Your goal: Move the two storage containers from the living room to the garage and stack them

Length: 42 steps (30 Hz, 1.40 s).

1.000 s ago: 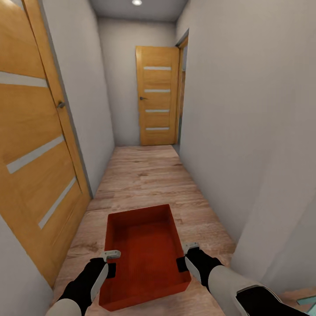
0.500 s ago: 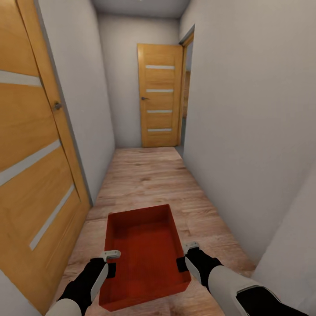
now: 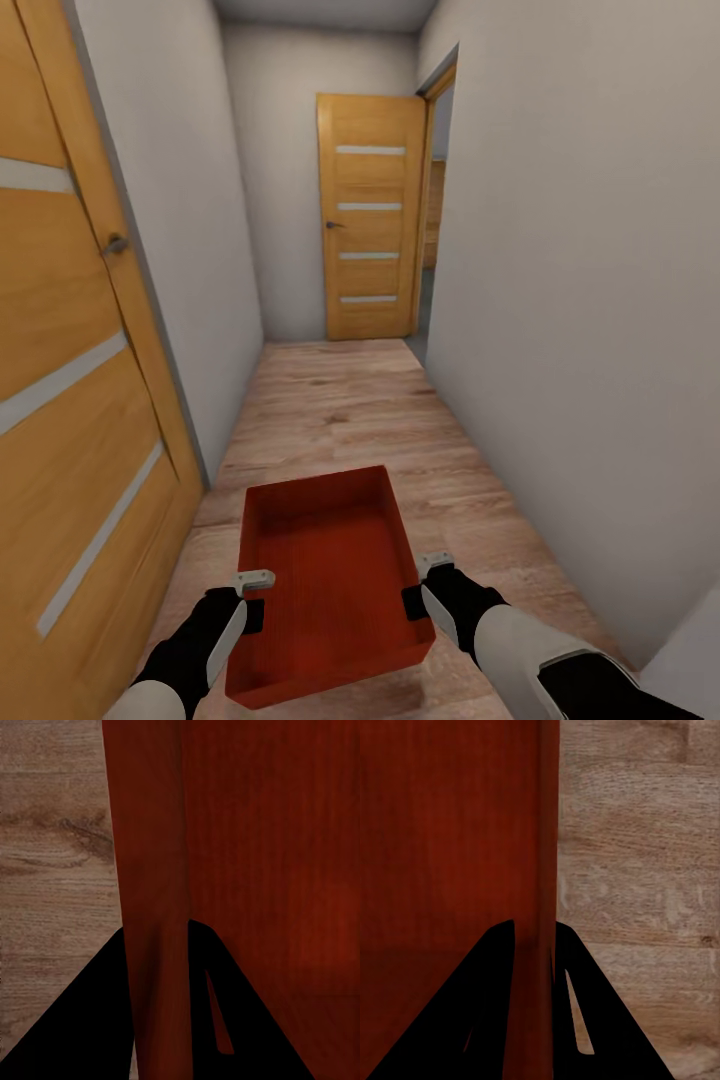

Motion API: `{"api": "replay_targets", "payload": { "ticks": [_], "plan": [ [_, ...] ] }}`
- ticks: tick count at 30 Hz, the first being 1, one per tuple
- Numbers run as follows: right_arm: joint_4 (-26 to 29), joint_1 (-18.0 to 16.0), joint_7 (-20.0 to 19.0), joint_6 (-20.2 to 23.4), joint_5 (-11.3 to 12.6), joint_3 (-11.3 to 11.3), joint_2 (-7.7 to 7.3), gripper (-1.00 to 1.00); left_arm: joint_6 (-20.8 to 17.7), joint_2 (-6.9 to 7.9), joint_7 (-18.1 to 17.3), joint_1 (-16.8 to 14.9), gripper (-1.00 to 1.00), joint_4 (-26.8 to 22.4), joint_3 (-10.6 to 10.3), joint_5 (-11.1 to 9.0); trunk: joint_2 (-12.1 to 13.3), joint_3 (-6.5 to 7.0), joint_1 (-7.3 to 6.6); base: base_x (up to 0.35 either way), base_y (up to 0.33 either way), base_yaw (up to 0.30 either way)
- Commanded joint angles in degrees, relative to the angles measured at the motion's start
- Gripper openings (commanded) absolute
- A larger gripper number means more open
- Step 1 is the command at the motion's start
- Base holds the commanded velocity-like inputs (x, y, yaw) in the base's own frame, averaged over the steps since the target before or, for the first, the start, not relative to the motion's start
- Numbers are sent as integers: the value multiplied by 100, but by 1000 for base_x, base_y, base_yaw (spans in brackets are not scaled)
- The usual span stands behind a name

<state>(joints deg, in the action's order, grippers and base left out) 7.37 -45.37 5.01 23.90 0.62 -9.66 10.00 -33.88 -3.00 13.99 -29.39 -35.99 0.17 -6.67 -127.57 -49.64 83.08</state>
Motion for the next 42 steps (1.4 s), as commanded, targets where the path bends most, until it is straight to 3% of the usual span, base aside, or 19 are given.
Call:
{"api": "replay_targets", "payload": {
  "ticks": [1, 42],
  "plan": [
    [14, -51, 0, 44, -62, -62, 0, -100, 21, 19, -20, 3, -100, 4, -97, -291, -3, -7, 2, 341, 88, 0],
    [10, -51, 4, 44, -62, -62, 0, -100, 21, 17, -20, 3, -100, 4, -97, -291, -3, -7, 2, 341, 7, 0]
  ]
}}
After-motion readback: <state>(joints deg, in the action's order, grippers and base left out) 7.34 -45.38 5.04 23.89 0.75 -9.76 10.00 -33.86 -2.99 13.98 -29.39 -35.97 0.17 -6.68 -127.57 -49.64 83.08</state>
